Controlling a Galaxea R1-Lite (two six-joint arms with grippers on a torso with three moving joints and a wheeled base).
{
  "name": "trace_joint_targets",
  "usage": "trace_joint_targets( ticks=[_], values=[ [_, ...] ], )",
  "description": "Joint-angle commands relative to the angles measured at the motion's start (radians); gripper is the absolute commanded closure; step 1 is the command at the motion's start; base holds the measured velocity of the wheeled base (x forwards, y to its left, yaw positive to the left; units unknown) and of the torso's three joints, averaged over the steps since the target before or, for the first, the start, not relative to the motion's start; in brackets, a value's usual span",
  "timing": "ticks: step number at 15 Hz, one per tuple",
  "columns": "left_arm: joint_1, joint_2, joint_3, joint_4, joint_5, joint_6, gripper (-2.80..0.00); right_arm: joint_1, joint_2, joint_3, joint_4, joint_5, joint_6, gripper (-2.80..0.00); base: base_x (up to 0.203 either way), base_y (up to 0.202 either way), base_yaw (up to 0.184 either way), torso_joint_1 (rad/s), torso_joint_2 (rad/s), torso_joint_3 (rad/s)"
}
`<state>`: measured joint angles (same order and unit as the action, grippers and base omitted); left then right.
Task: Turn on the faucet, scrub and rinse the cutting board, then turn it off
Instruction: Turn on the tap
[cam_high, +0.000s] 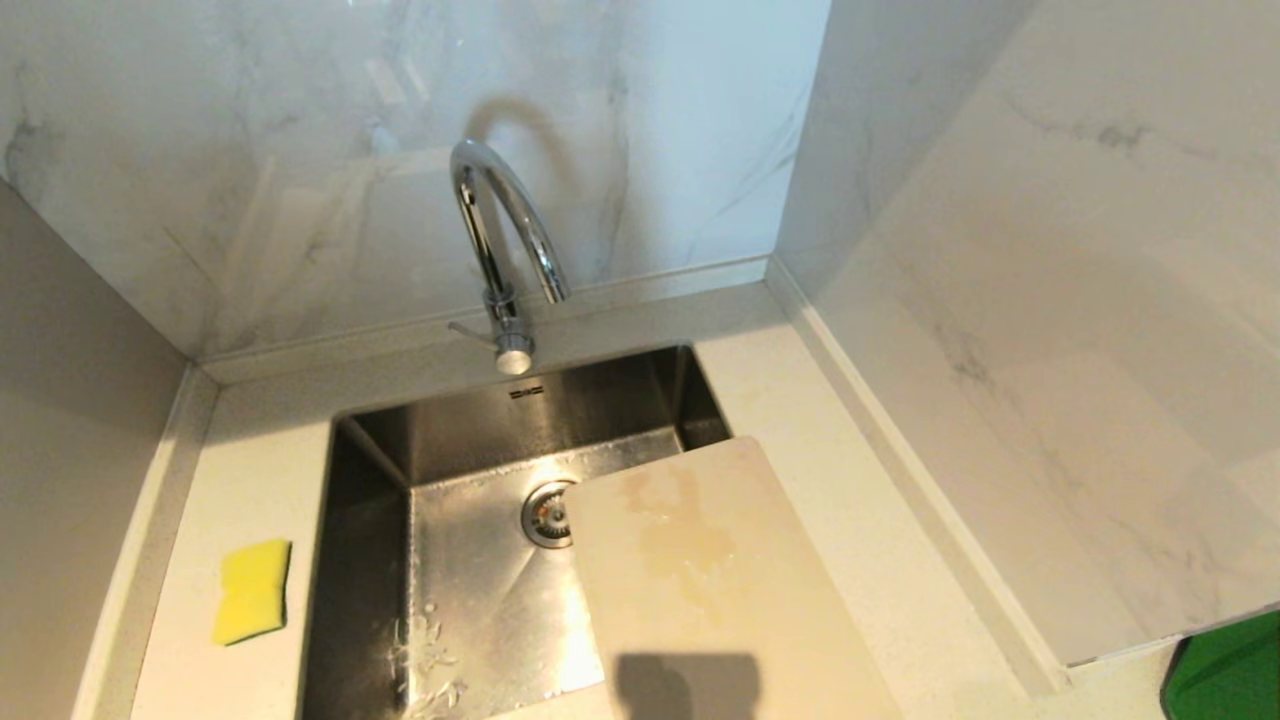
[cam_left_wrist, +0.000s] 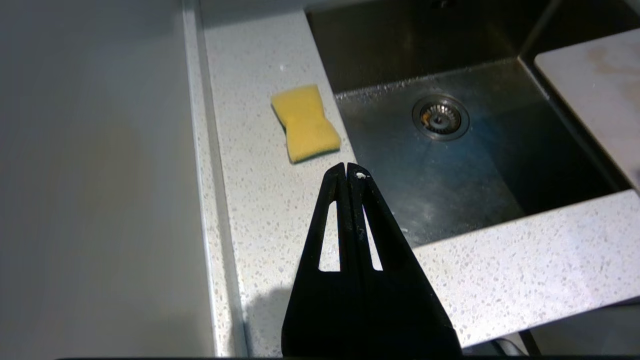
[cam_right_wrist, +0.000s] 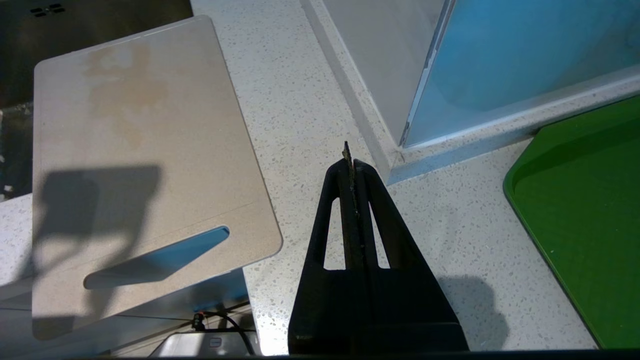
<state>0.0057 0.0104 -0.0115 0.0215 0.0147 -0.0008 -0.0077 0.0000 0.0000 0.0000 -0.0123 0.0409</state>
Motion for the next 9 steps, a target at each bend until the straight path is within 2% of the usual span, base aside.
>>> trace_joint_targets(
  ticks=[1,4,6,9],
  values=[
    [0.000,0.034,-0.061,0.003,-0.006,0.000,0.00,0.000,-0.002,0.000,0.000,0.000,0.001,0.00,0.000,0.000,0.000,0.000,0.00,0.000],
    [-0.001,0.251,-0.218,0.017,-0.061,0.001,0.00,0.000,-0.002,0.000,0.000,0.000,0.001,0.00,0.000,0.000,0.000,0.000,0.00,0.000],
    [-0.001,0.425,-0.340,0.015,-0.138,0.009,0.00,0.000,-0.002,0.000,0.000,0.000,0.001,0.00,0.000,0.000,0.000,0.000,0.00,0.000],
    [-0.002,0.668,-0.485,-0.030,-0.212,0.054,0.00,0.000,-0.002,0.000,0.000,0.000,0.001,0.00,0.000,0.000,0.000,0.000,0.00,0.000]
  ],
)
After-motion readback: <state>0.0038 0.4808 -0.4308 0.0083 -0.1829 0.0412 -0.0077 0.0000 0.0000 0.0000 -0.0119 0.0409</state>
